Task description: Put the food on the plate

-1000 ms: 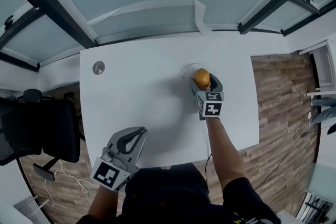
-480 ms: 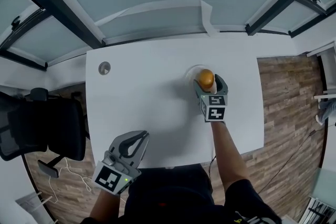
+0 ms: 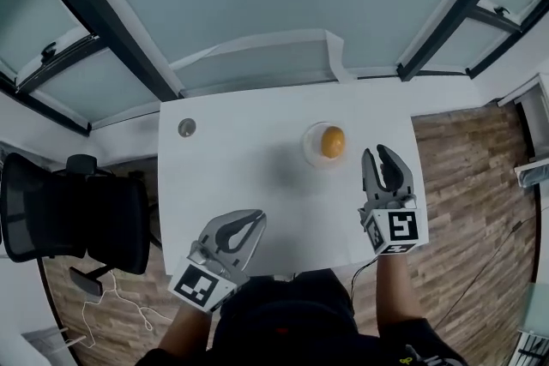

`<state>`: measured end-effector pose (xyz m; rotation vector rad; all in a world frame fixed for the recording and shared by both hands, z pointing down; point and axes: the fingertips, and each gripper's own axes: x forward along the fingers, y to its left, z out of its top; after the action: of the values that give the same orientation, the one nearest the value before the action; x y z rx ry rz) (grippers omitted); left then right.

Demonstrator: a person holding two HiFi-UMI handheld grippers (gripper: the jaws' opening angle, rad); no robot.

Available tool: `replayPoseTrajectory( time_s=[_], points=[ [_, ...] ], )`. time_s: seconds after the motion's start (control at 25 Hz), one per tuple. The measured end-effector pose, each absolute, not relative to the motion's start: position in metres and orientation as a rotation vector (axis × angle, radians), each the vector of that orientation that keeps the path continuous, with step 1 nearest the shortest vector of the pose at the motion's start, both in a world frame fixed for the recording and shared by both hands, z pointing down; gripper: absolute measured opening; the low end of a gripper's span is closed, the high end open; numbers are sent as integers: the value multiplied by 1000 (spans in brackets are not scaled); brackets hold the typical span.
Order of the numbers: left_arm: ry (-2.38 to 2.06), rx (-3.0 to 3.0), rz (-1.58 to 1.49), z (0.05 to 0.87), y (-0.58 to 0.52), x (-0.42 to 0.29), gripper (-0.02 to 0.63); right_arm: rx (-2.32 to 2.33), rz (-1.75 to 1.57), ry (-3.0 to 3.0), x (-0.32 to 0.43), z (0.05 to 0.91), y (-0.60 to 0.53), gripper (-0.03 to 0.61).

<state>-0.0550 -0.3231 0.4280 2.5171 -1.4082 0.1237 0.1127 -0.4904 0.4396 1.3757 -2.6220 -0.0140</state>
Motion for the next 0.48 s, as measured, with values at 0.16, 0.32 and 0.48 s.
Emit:
replayPoseTrajectory(
  time_s=[0.16, 0.32, 0.48],
  points=[
    [-1403, 2594, 86, 400, -316, -43, 35, 1432, -124, -2650, 134, 385, -461, 66],
    [-1427, 2673, 89, 371, -315, -28, 35, 1418, -199, -2687, 150, 344, -424, 43],
    [-1444, 2756, 100, 337, -319, -12, 35, 1352, -277, -2706, 165, 320, -392, 35]
  ],
)
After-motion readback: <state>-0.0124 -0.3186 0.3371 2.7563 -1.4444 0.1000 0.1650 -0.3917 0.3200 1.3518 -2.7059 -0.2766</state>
